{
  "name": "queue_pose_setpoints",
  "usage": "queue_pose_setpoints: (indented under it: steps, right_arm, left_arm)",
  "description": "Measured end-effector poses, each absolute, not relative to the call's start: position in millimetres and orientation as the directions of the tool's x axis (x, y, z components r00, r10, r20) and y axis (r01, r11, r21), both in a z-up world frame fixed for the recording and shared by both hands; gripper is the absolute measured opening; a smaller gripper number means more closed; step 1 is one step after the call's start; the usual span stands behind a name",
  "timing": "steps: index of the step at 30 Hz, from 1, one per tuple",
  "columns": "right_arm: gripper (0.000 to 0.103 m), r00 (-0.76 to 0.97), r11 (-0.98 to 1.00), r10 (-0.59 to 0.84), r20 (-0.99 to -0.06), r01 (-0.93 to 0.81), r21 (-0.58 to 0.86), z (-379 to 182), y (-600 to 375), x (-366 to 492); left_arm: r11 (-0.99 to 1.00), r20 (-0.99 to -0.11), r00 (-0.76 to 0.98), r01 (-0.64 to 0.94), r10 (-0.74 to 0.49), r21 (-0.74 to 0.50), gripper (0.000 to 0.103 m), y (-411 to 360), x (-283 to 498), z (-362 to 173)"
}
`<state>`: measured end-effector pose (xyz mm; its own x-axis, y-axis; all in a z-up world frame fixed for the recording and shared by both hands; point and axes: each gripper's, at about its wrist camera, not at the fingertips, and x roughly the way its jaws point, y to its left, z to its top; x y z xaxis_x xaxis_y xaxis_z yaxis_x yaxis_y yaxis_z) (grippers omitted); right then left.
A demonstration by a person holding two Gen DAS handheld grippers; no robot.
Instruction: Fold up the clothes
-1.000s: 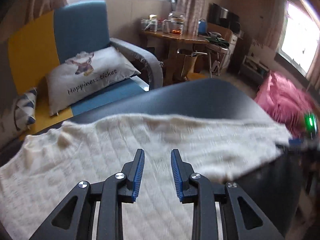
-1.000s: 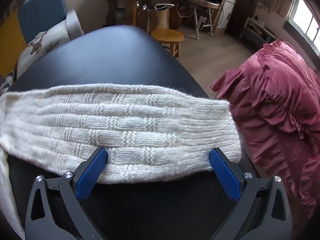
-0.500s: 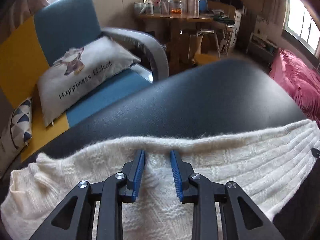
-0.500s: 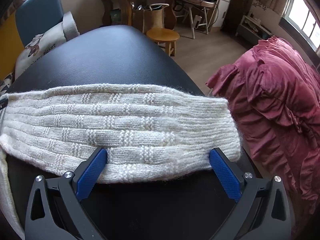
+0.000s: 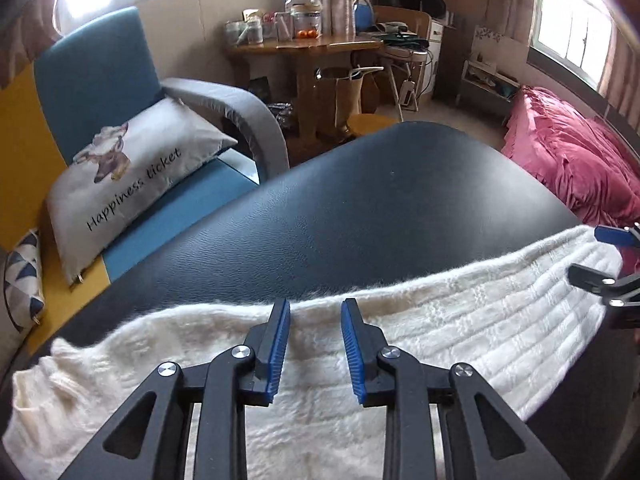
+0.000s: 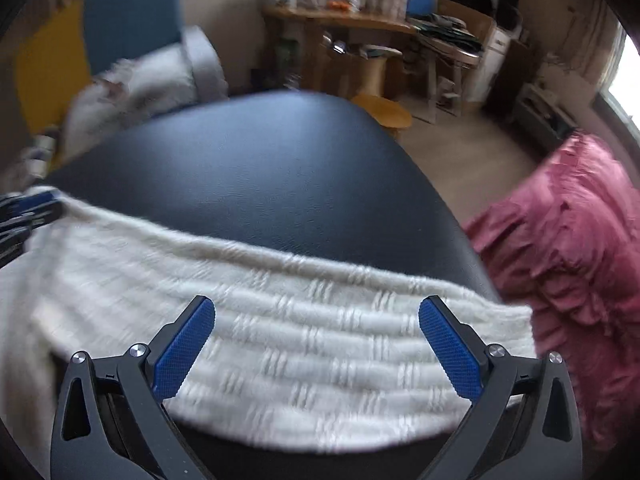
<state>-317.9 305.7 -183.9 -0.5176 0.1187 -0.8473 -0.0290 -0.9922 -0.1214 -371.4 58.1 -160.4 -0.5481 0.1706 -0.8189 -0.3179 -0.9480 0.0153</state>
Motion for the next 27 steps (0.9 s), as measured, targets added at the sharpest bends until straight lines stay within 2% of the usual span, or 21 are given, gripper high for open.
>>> queue_pose_setpoints:
  steps: [2,5,8,15,20,25,27]
  right_arm:
    - [0.103,-0.484,-0.982,0.191,-0.854,-0.089,-0.169,-195.9,306.6,-329.0]
    - [0.103,-0.478,-0.983,0.147,-0.866,-0.17,-0.073,-201.4,326.3,-321.5]
    - [0.103,-0.5,-0.978,0.145,-0.854,-0.202,-0.048,-203.7,333.7,-306.9]
    - [0.103,-0.519,-0.985,0.147,-0.842,-0.154,-0.077,-188.9,324.3,-304.7]
    - [0.103,-0.567,-0.997,-0.04,-0.823,0.072,-0.001,-171.3,271.7,-277.7]
    - [0.103,-0.515,-0.988,0.078,-0.854,0.075,-0.136,-194.6,240.8,-273.8]
    - [0.103,-0.498,-0.991,0.075,-0.864,0.056,-0.119,-199.2,245.9,-272.4]
  left_arm:
    - [-0.952,-0.827,-0.544,-0.304,0.141,0.038,0.027,61.6,-375.9,-168.3]
    - [-0.96,-0.823,-0.554,-0.276,0.127,0.038,0.028,62.9,-376.3,-169.3]
    - [-0.956,-0.824,-0.55,-0.293,0.138,0.036,0.028,66.0,-376.8,-167.6]
    - [-0.952,-0.783,-0.591,-0.307,0.195,-0.005,0.028,43.7,-346.7,-140.2]
    - [-0.908,-0.777,-0.57,-0.419,0.268,-0.005,0.027,33.9,-296.8,-136.5]
    - [-0.892,-0.839,-0.482,-0.451,0.252,-0.008,0.027,47.2,-278.9,-160.8]
    - [-0.883,-0.84,-0.489,-0.469,0.236,0.025,0.027,51.4,-272.8,-171.3]
